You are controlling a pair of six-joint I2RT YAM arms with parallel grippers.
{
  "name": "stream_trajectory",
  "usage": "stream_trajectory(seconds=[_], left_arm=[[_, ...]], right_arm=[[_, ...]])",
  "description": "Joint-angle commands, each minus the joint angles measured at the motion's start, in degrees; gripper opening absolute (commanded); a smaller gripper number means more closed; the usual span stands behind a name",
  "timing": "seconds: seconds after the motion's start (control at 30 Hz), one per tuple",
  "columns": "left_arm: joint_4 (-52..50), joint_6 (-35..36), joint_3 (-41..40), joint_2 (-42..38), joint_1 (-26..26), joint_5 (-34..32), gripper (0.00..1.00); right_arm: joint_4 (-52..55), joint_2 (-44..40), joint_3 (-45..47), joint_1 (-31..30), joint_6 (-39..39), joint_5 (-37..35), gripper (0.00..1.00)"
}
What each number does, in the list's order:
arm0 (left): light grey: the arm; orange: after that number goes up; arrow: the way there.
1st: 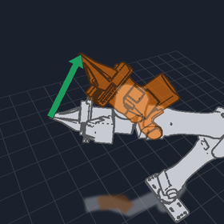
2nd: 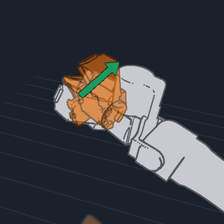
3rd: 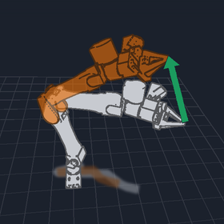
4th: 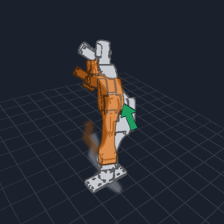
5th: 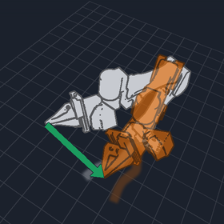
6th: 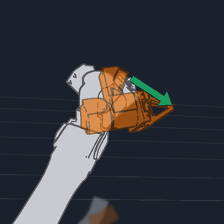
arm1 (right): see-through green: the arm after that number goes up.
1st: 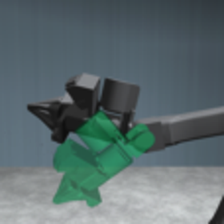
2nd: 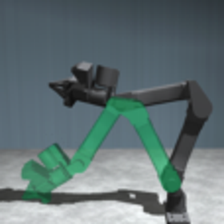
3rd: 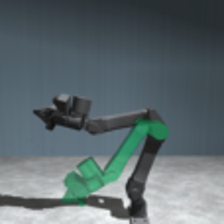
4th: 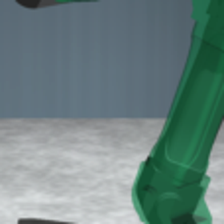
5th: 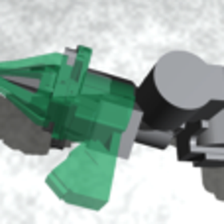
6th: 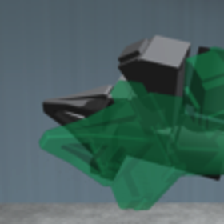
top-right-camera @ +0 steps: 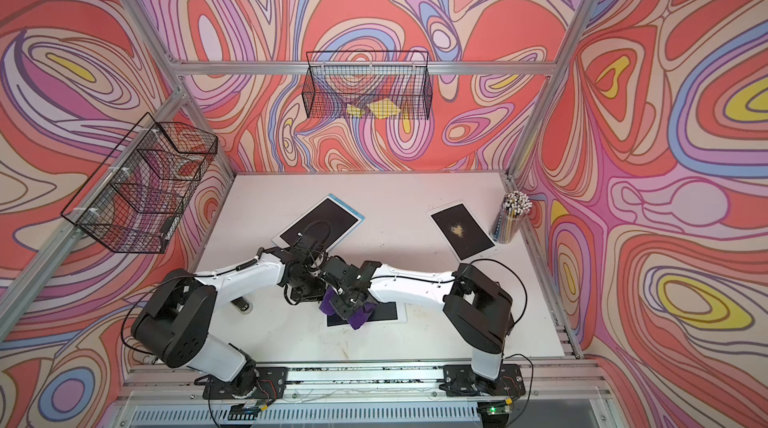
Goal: Wipe the drawing tablet
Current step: Wipe the dirt from the drawing tablet.
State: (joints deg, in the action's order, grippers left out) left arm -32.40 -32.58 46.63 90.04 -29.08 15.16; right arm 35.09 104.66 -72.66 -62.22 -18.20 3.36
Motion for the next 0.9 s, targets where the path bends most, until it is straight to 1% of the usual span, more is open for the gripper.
stream_trajectory(seconds=[0.0, 0.1, 0.17, 0.27, 0.47, 0.57, 0.63, 0.73, 0.8, 0.87], left_arm=[[4.8, 0.6, -3.1, 5.2, -0.2, -3.2, 0.0], [4.8, 0.6, -3.2, 5.2, 0.0, -3.0, 0.0], [5.1, 0.6, -3.3, 5.4, 0.1, -2.7, 0.0], [4.9, 0.6, -3.3, 5.6, 0.1, -2.8, 0.0], [4.7, 0.8, -3.4, 5.7, 0.6, -3.0, 0.0], [4.6, 0.8, -3.4, 5.3, 0.7, -3.0, 0.0], [4.5, 0.7, -3.5, 4.9, 0.7, -3.0, 0.0], [4.5, 0.6, -3.5, 4.5, 0.7, -3.0, 0.0], [4.5, 0.5, -3.5, 4.3, 0.7, -2.8, 0.0], [4.4, 0.5, -3.4, 4.3, 0.7, -2.8, 0.0]], right_arm=[[-3.0, 5.3, -0.9, 0.0, -3.6, 7.5, 0.0], [-2.3, 8.4, 1.5, 1.0, -6.5, 7.0, 0.0], [-3.7, 7.9, 6.1, 3.9, -9.6, 7.7, 0.0], [-5.1, 4.5, 14.2, 9.1, -13.1, 7.5, 0.0], [0.1, -5.8, 25.0, 17.5, -16.3, 1.4, 0.0], [3.6, -12.4, 28.8, 22.8, -19.6, -2.9, 0.0], [5.1, -20.3, 30.9, 27.0, -22.8, -4.8, 0.0], [8.0, -33.7, 29.8, 27.9, -26.3, -9.9, 0.0], [5.2, -41.1, 28.5, 27.9, -24.3, -7.4, 0.0], [2.8, -43.3, 26.3, 27.7, -21.8, -2.5, 0.0]])
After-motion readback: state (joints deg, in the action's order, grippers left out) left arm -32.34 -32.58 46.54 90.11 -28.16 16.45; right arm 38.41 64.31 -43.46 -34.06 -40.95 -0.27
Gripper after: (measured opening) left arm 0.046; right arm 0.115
